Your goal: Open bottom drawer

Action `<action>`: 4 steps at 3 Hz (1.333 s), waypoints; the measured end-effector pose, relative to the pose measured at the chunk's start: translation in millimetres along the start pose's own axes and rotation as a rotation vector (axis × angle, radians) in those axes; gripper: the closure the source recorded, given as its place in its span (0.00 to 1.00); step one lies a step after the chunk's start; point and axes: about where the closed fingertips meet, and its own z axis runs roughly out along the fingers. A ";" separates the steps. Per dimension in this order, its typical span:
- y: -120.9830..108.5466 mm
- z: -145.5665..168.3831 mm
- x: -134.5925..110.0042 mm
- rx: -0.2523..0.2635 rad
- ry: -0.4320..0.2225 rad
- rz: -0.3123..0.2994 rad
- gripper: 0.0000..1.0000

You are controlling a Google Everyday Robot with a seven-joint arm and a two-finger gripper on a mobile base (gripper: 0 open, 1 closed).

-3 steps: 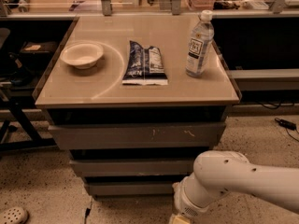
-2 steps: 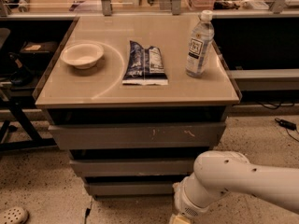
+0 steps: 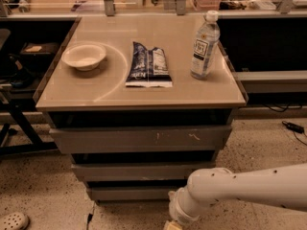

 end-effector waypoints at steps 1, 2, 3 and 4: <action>-30.6 36.3 6.9 0.034 -0.007 -0.007 0.00; -61.5 69.8 10.6 0.044 -0.001 0.003 0.00; -61.4 69.7 10.6 0.044 -0.002 0.003 0.00; -73.7 97.9 12.5 0.050 -0.026 -0.008 0.00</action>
Offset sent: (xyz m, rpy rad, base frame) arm 0.0862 0.0095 -0.1177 -0.0240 -0.0572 -0.0409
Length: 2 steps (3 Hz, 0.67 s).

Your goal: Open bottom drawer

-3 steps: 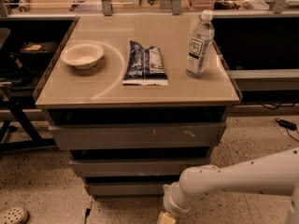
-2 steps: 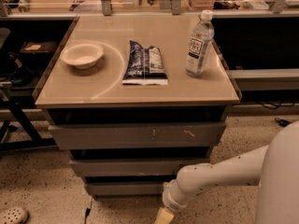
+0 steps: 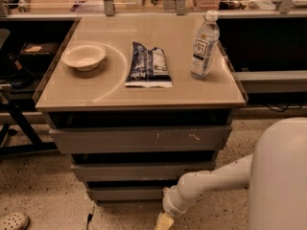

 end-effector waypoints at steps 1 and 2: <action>-19.5 37.1 14.0 0.017 -0.006 0.004 0.00; -40.0 62.3 30.1 0.033 0.006 0.011 0.00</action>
Offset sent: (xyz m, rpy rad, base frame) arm 0.0469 -0.0199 -0.1137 -0.0402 -0.0348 -0.0408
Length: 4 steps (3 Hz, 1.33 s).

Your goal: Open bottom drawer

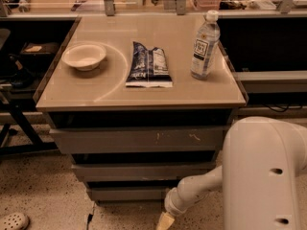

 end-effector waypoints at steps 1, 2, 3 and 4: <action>-16.7 18.9 15.6 0.017 0.006 0.017 0.00; -33.4 28.5 27.5 0.042 0.002 0.029 0.00; -47.2 35.1 37.0 0.062 -0.007 0.036 0.00; -61.3 39.5 42.9 0.083 -0.020 0.044 0.00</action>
Offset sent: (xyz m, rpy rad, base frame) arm 0.0403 -0.0361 -0.0591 -0.0221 -0.0493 -0.0726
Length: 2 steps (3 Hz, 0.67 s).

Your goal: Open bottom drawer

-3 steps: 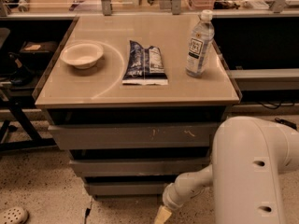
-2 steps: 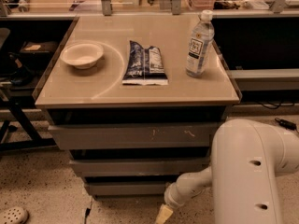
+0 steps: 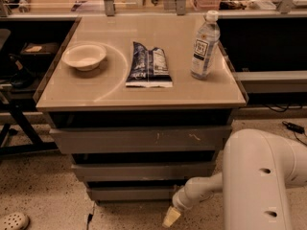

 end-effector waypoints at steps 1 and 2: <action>-13.3 5.4 2.1 0.014 -0.010 0.001 0.00; -25.0 12.5 -2.1 0.022 -0.020 -0.011 0.00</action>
Offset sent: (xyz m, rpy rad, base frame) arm 0.0440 -0.0014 -0.0169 0.0144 -0.0535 0.0025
